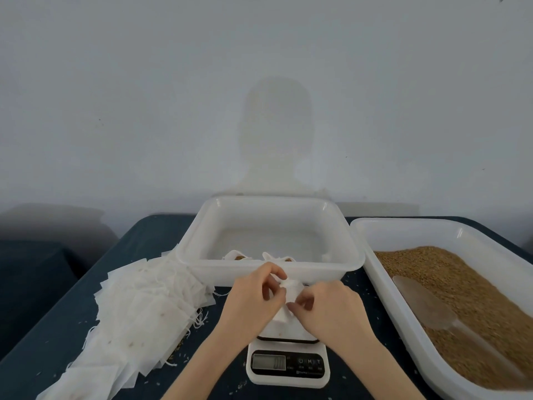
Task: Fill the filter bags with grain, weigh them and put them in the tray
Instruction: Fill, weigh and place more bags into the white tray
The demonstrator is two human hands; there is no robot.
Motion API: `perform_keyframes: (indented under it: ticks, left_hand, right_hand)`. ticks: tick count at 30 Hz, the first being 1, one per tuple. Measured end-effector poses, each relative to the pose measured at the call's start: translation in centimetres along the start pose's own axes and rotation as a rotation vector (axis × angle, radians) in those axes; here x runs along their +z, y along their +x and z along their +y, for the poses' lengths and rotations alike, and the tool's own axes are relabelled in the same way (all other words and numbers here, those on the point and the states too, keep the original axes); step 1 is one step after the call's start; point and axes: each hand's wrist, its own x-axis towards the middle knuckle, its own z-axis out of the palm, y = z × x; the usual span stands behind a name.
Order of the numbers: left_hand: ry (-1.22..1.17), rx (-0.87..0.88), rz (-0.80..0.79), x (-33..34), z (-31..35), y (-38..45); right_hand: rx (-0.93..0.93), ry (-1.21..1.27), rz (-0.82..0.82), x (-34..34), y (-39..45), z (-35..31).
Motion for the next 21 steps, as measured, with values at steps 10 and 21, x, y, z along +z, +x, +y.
perform_keyframes:
  ticks: [10,21]
  left_hand:
    - [0.062,0.041,-0.382,0.7,-1.9,0.2]
    - [-0.026,0.123,-0.281,1.8,-2.0,1.7]
  right_hand:
    - [0.025,0.199,-0.082,-3.2,0.6,0.8]
    - [-0.067,0.463,-0.216,-5.1,-0.2,3.4]
